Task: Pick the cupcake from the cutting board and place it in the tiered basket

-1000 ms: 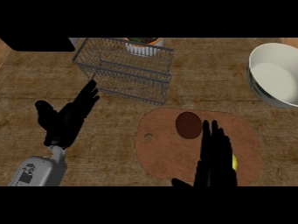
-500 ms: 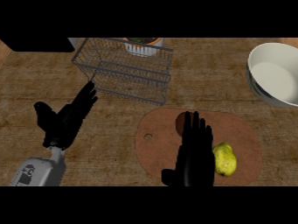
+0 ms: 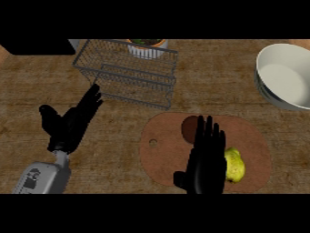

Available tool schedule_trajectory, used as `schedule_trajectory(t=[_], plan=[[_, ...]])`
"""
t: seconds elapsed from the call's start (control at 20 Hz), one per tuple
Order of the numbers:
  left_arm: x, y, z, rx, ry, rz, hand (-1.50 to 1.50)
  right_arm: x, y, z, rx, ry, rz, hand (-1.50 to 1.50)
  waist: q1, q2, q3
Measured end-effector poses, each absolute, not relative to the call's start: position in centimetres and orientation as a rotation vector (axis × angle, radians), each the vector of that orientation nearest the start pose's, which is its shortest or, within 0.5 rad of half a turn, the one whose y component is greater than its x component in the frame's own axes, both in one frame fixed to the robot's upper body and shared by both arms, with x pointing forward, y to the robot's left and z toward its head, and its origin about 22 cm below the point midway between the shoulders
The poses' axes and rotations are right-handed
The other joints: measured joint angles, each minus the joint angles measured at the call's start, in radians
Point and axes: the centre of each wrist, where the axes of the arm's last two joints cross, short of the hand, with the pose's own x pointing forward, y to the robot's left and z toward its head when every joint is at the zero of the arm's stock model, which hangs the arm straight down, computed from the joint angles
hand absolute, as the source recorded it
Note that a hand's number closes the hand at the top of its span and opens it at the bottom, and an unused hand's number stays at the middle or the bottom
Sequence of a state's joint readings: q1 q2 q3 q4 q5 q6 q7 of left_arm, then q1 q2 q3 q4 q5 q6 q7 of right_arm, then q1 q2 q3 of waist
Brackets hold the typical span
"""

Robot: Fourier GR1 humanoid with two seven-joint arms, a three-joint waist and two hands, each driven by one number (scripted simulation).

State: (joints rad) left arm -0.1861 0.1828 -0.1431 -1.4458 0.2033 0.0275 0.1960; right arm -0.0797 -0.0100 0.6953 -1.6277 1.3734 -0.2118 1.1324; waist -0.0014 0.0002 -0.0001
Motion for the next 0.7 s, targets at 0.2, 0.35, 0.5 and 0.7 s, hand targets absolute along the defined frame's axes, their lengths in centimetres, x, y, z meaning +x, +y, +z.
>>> schedule_trajectory(t=[0.2, 0.35, 0.5, 0.7], plan=[[28.1, 22.1, 2.5, -0.109, -1.389, -0.149, 0.00, 19.7, -7.0, 1.5, -1.186, -1.092, 0.636, -1.50, 0.002, -0.001, 0.000], [28.2, 21.7, 2.2, -0.106, -1.387, -0.149, 0.00, 20.1, -7.4, 0.9, -1.181, -1.096, 0.620, -1.50, 0.002, 0.000, 0.000], [28.1, 22.1, 2.0, -0.102, -1.388, -0.153, 0.00, 20.7, -8.0, 0.7, -1.177, -1.101, 0.590, -1.50, 0.002, -0.001, 0.000], [27.6, 22.4, 2.2, -0.109, -1.387, -0.153, 0.00, 21.3, -8.3, -0.2, -1.162, -1.098, 0.566, -1.50, 0.004, -0.004, -0.001]])
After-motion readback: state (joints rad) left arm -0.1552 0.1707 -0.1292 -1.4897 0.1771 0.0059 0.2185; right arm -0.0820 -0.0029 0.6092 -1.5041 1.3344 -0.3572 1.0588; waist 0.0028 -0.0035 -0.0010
